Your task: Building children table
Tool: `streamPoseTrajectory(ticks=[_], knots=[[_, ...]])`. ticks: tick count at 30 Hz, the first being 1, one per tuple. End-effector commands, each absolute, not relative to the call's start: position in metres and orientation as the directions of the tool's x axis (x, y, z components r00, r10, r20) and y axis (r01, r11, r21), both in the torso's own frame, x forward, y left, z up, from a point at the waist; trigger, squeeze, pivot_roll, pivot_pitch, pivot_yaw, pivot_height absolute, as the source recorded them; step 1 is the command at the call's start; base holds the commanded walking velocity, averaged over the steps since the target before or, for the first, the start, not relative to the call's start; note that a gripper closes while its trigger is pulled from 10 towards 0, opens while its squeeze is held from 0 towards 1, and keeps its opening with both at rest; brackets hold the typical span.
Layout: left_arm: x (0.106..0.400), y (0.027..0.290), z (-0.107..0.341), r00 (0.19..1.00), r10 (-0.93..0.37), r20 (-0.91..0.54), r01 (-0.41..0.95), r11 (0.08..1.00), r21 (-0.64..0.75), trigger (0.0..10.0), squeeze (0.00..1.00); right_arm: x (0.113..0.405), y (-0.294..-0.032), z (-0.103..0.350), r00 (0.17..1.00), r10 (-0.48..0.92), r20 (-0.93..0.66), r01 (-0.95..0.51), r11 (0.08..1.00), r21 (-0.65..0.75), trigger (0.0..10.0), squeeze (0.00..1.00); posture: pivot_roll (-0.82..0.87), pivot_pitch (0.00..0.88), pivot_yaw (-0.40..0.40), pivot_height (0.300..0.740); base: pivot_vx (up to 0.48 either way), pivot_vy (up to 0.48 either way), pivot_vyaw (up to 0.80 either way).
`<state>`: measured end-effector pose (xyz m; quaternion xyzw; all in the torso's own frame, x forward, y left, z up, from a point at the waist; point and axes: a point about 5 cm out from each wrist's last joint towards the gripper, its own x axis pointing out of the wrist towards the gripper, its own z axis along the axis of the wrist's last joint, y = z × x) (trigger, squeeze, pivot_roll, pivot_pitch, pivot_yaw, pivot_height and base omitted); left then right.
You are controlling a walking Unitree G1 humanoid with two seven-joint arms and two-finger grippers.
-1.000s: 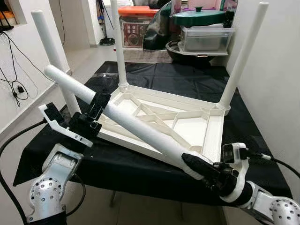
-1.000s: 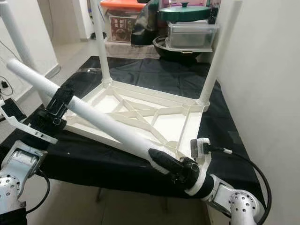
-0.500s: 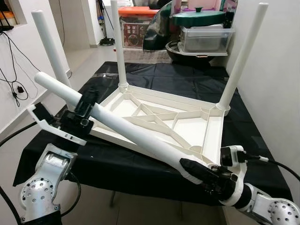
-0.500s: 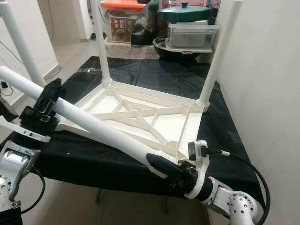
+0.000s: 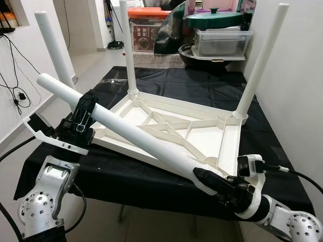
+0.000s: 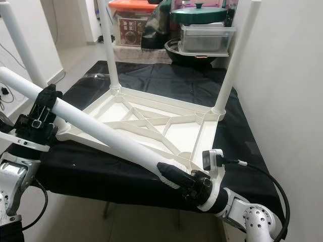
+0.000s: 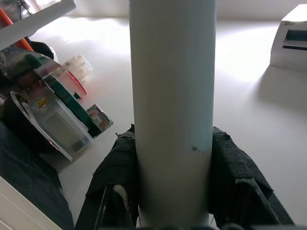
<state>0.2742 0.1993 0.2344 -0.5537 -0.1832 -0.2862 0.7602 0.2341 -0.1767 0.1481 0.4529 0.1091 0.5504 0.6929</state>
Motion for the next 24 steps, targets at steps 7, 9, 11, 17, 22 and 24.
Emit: streamPoseTrajectory(ticks=[7, 9, 11, 17, 22, 24], knots=[[0.278, 0.210, 0.236, 0.788, -0.195, 0.584, 0.615, 0.245, -0.749, 10.0, 0.00, 0.239, -0.178, 0.147, 0.414, 0.847, 0.334, -0.682, 0.045, 0.730, 10.0, 1.00, 0.01, 0.000, -0.025, 0.740, 0.000, 0.000, 0.00], [0.280, 0.211, 0.237, 0.794, -0.191, 0.577, 0.608, 0.253, -0.753, 10.0, 0.00, 0.240, -0.179, 0.145, 0.425, 0.847, 0.319, -0.676, 0.063, 0.734, 10.0, 1.00, 0.02, 0.000, -0.029, 0.740, 0.000, 0.000, 0.00], [0.282, 0.213, 0.239, 0.799, -0.182, 0.572, 0.601, 0.260, -0.756, 10.0, 0.00, 0.240, -0.180, 0.142, 0.436, 0.849, 0.298, -0.664, 0.080, 0.743, 10.0, 0.29, 0.02, 0.000, -0.028, 0.740, 0.000, 0.000, 0.00], [0.288, 0.224, 0.254, 0.785, -0.161, 0.599, 0.618, 0.275, -0.737, 10.0, 0.00, 0.236, -0.186, 0.136, 0.437, 0.857, 0.273, -0.650, 0.091, 0.754, 10.0, 0.00, 0.01, 0.000, -0.028, 0.740, 0.000, 0.000, 0.00], [0.289, 0.226, 0.257, 0.781, -0.162, 0.603, 0.622, 0.282, -0.730, 10.0, 0.00, 0.236, -0.190, 0.133, 0.453, 0.853, 0.259, -0.640, 0.110, 0.760, 10.0, 0.00, 0.01, 0.000, -0.028, 0.740, 0.000, 0.000, 0.00], [0.290, 0.227, 0.258, 0.779, -0.164, 0.605, 0.624, 0.287, -0.727, 10.0, 0.00, 0.236, -0.193, 0.131, 0.465, 0.850, 0.249, -0.633, 0.123, 0.764, 10.0, 0.00, 0.01, 0.000, -0.028, 0.740, 0.000, 0.000, 0.00]])
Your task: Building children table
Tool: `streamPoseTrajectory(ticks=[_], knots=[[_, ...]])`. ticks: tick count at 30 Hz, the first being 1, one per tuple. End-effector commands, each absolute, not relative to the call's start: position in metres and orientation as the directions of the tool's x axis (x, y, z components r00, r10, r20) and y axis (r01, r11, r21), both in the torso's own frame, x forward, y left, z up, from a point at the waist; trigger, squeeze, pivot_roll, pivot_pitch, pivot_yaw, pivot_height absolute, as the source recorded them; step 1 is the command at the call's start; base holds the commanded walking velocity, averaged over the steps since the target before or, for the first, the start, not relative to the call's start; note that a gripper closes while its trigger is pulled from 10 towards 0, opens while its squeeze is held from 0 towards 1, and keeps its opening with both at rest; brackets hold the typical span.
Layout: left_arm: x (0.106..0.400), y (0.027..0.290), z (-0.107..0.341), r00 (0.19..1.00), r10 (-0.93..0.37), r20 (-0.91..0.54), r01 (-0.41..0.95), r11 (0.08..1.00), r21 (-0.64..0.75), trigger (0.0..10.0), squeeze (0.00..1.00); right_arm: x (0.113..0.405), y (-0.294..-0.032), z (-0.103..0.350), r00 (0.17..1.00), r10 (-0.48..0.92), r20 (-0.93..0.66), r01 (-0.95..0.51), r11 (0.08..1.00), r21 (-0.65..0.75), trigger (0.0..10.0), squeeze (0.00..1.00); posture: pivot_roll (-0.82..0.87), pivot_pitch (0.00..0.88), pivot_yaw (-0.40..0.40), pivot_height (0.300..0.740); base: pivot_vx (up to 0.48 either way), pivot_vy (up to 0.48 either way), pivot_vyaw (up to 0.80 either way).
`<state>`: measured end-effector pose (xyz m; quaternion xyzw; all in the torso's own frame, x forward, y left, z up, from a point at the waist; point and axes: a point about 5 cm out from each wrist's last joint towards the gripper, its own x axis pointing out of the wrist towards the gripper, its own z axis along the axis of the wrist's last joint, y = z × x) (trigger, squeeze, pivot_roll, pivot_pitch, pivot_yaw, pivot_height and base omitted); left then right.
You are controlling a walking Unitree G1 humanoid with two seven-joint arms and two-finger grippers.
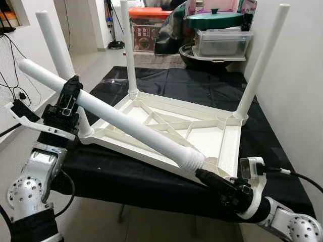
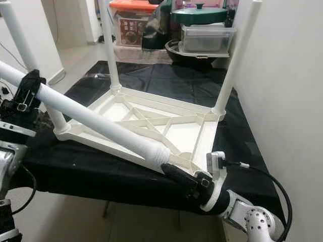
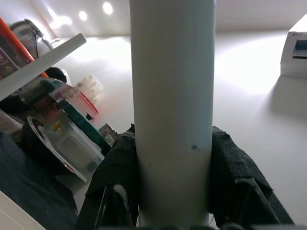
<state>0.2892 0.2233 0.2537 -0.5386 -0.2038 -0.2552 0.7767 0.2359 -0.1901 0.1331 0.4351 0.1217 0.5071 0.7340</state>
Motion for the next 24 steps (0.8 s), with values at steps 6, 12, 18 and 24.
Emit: streamPoseTrajectory(ticks=[6, 12, 18, 24], knots=[[0.292, 0.227, 0.267, 0.770, -0.256, 0.584, 0.636, 0.375, -0.674, 10.0, 0.00, 0.251, -0.231, 0.125, 0.653, 0.747, 0.125, -0.580, 0.387, 0.717, 10.0, 0.00, -0.02, 0.000, -0.022, 0.740, 0.000, 0.000, 0.00], [0.294, 0.214, 0.267, 0.755, -0.360, 0.548, 0.655, 0.446, -0.610, 10.0, 0.00, 0.273, -0.244, 0.140, 0.776, 0.623, 0.094, -0.538, 0.578, 0.614, 10.0, 0.00, -0.03, 0.000, -0.006, 0.740, 0.000, 0.000, 0.00], [0.299, 0.192, 0.270, 0.711, -0.497, 0.498, 0.703, 0.494, -0.511, 10.0, 0.00, 0.297, -0.226, 0.175, 0.824, 0.555, 0.116, -0.550, 0.732, 0.403, 10.0, 0.00, -0.03, 0.000, 0.002, 0.740, 0.000, 0.000, 0.00], [0.303, 0.162, 0.277, 0.584, -0.672, 0.455, 0.810, 0.442, -0.386, 10.0, 0.00, 0.299, -0.179, 0.202, 0.667, 0.737, 0.107, -0.743, 0.648, 0.169, 10.0, 0.00, 0.00, 0.000, -0.001, 0.740, 0.000, 0.000, 0.00]])
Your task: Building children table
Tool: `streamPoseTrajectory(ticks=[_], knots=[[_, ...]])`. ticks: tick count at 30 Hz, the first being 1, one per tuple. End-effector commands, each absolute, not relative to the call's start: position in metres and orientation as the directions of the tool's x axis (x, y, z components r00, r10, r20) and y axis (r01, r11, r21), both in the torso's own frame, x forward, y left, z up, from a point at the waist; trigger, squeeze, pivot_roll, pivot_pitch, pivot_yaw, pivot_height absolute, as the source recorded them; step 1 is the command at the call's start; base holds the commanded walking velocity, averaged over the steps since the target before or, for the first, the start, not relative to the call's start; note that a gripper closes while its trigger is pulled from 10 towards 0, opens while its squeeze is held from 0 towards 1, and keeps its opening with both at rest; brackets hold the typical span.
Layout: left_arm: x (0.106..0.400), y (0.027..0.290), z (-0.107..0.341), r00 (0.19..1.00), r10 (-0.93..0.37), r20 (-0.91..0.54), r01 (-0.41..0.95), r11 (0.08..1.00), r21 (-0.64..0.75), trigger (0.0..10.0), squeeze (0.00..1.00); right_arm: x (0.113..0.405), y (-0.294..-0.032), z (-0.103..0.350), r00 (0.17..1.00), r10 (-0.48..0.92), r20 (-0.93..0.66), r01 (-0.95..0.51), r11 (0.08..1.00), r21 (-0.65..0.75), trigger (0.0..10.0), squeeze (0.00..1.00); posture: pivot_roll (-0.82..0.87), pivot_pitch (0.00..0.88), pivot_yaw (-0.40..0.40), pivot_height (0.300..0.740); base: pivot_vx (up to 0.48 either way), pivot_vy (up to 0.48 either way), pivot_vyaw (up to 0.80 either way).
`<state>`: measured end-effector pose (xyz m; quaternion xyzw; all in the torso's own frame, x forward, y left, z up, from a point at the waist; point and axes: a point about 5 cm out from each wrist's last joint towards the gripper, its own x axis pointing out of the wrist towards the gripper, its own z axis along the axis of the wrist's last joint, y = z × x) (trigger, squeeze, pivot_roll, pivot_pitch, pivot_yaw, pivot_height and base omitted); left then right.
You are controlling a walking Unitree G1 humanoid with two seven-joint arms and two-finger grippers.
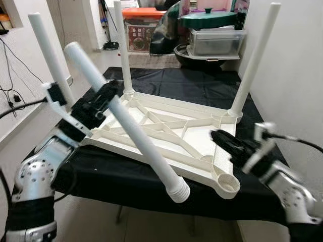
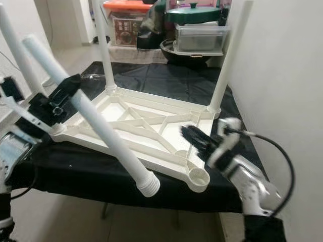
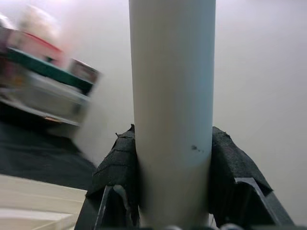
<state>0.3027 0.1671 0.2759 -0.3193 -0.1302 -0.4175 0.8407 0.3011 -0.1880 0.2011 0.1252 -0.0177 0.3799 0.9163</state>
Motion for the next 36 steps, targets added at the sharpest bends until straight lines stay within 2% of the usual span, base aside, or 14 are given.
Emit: streamPoseTrajectory(ticks=[1, 5, 10, 15, 22, 23, 24, 25, 27, 31, 36], knots=[[0.303, 0.162, 0.277, 0.584, -0.672, 0.455, 0.810, 0.442, -0.386, 10.0, 0.00, 0.299, -0.179, 0.202, 0.667, 0.737, 0.107, -0.743, 0.648, 0.169, 10.0, 0.00, 0.00, 0.000, -0.001, 0.740, 0.000, 0.000, 0.00], [0.306, 0.146, 0.279, 0.508, -0.748, 0.427, 0.860, 0.411, -0.304, 10.0, 0.00, 0.300, -0.173, 0.203, 0.618, 0.783, 0.071, -0.783, 0.606, 0.138, 10.0, 0.00, 0.00, 0.000, -0.003, 0.740, 0.000, 0.000, 0.00], [0.311, 0.141, 0.278, 0.502, -0.758, 0.416, 0.864, 0.422, -0.274, 10.0, 0.00, 0.306, -0.174, 0.206, 0.646, 0.759, 0.081, -0.761, 0.632, 0.145, 10.0, 0.00, -0.01, 0.000, -0.002, 0.740, 0.000, 0.000, 0.00], [0.318, 0.133, 0.284, 0.497, -0.749, 0.438, 0.868, 0.430, -0.249, 10.0, 0.00, 0.310, -0.173, 0.201, 0.705, 0.702, 0.102, -0.708, 0.689, 0.155, 10.0, 0.00, -0.01, 0.000, -0.005, 0.740, 0.000, 0.000, -0.70], [0.321, 0.132, 0.294, 0.492, -0.739, 0.460, 0.870, 0.433, -0.235, 10.0, 0.00, 0.309, -0.168, 0.199, 0.688, 0.718, 0.106, -0.723, 0.666, 0.182, 10.0, 0.00, 0.00, 0.000, -0.006, 0.740, 0.000, 0.000, -0.77], [0.321, 0.133, 0.309, 0.470, -0.722, 0.509, 0.882, 0.410, -0.232, 10.0, 0.00, 0.305, -0.166, 0.199, 0.646, 0.756, 0.103, -0.759, 0.622, 0.194, 10.0, 0.00, 0.00, 0.000, -0.007, 0.740, 0.000, 0.000, -0.77], [0.321, 0.133, 0.309, 0.470, -0.722, 0.509, 0.882, 0.410, -0.232, 10.0, 0.00, 0.305, -0.166, 0.199, 0.646, 0.756, 0.103, -0.759, 0.622, 0.194, 10.0, 0.00, 0.00, 0.000, -0.007, 0.740, 0.000, 0.000, -0.77], [0.317, 0.135, 0.341, 0.401, -0.682, 0.612, 0.914, 0.341, -0.220, 10.0, 0.00, 0.299, -0.165, 0.197, 0.589, 0.803, 0.087, -0.801, 0.566, 0.194, 10.0, 0.00, 0.00, 0.000, -0.010, 0.740, 0.000, 0.000, -0.75], [0.315, 0.136, 0.351, 0.375, -0.670, 0.641, 0.925, 0.316, -0.210, 10.0, 0.00, 0.298, -0.164, 0.197, 0.576, 0.814, 0.082, -0.810, 0.553, 0.194, 10.0, 0.00, 0.00, 0.000, -0.010, 0.740, 0.000, 0.000, -0.75], [0.312, 0.141, 0.371, 0.328, -0.629, 0.705, 0.942, 0.271, -0.197, 10.0, 0.00, 0.304, -0.170, 0.196, 0.614, 0.785, 0.081, -0.782, 0.592, 0.195, 10.0, 0.00, 0.01, 0.000, -0.010, 0.740, 0.000, 0.000, -0.75], [0.312, 0.145, 0.381, 0.316, -0.621, 0.717, 0.944, 0.279, -0.175, 10.0, 0.00, 0.308, -0.174, 0.197, 0.642, 0.760, 0.095, -0.761, 0.618, 0.197, 10.0, 0.00, 0.01, 0.000, -0.011, 0.740, 0.000, 0.000, -0.75]])
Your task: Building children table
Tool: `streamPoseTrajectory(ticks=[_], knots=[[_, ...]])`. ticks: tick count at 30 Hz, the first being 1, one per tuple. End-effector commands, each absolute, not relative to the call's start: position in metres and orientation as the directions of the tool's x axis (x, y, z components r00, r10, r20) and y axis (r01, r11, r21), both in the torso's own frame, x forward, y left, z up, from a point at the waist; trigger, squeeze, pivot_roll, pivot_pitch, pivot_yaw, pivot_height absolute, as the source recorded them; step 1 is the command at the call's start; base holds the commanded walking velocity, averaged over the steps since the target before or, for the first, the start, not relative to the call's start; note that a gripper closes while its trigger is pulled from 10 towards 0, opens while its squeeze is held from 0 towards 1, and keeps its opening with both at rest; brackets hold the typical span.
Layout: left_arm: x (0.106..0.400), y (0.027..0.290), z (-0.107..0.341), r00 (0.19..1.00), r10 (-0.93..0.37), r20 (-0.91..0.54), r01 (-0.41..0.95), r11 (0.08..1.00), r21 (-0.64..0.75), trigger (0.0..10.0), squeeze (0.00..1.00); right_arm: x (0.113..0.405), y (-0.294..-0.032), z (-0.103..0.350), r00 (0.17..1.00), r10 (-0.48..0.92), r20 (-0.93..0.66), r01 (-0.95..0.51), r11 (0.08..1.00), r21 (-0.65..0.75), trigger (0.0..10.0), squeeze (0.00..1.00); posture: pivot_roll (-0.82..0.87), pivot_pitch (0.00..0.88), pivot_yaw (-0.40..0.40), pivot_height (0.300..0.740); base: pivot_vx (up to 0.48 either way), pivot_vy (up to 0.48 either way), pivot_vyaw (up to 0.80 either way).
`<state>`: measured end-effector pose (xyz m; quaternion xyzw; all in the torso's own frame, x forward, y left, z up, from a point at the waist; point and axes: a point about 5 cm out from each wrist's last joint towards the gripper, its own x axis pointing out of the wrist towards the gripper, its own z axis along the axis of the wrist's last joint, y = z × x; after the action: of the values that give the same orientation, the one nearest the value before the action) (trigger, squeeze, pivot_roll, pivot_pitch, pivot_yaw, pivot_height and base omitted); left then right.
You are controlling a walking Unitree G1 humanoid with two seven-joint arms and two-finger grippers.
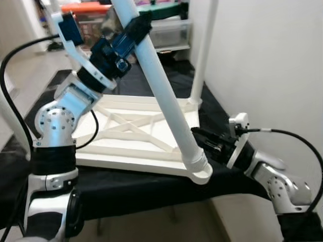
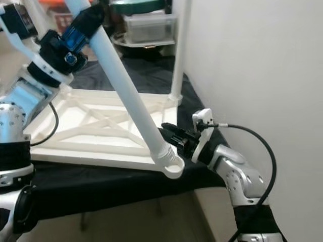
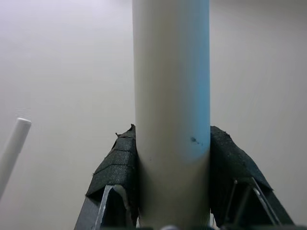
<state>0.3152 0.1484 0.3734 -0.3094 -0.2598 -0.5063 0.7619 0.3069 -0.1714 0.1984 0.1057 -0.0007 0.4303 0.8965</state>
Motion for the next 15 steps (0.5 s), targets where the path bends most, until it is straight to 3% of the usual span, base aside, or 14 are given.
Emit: streamPoseTrajectory(ticks=[1, 4, 11, 15], knots=[[0.312, 0.145, 0.381, 0.316, -0.621, 0.717, 0.944, 0.279, -0.175, 10.0, 0.00, 0.308, -0.174, 0.197, 0.642, 0.760, 0.095, -0.761, 0.618, 0.197, 10.0, 0.00, 0.01, 0.000, -0.011, 0.740, 0.000, 0.000, -0.75], [0.313, 0.146, 0.382, 0.316, -0.638, 0.702, 0.942, 0.299, -0.153, 10.0, 0.00, 0.314, -0.181, 0.200, 0.694, 0.711, 0.114, -0.717, 0.668, 0.196, 10.0, 0.00, 0.02, 0.000, -0.010, 0.740, 0.000, 0.000, -0.75], [0.315, 0.146, 0.379, 0.327, -0.660, 0.677, 0.938, 0.312, -0.149, 10.0, 0.00, 0.319, -0.186, 0.207, 0.724, 0.676, 0.132, -0.689, 0.705, 0.170, 10.0, 0.00, 0.01, 0.000, -0.006, 0.740, 0.000, 0.000, -0.73], [0.317, 0.138, 0.368, 0.323, -0.713, 0.623, 0.940, 0.318, -0.123, 10.0, 0.00, 0.321, -0.186, 0.215, 0.735, 0.663, 0.140, -0.677, 0.726, 0.117, 10.0, 0.00, 0.01, 0.000, -0.007, 0.740, 0.000, 0.000, 0.00]])
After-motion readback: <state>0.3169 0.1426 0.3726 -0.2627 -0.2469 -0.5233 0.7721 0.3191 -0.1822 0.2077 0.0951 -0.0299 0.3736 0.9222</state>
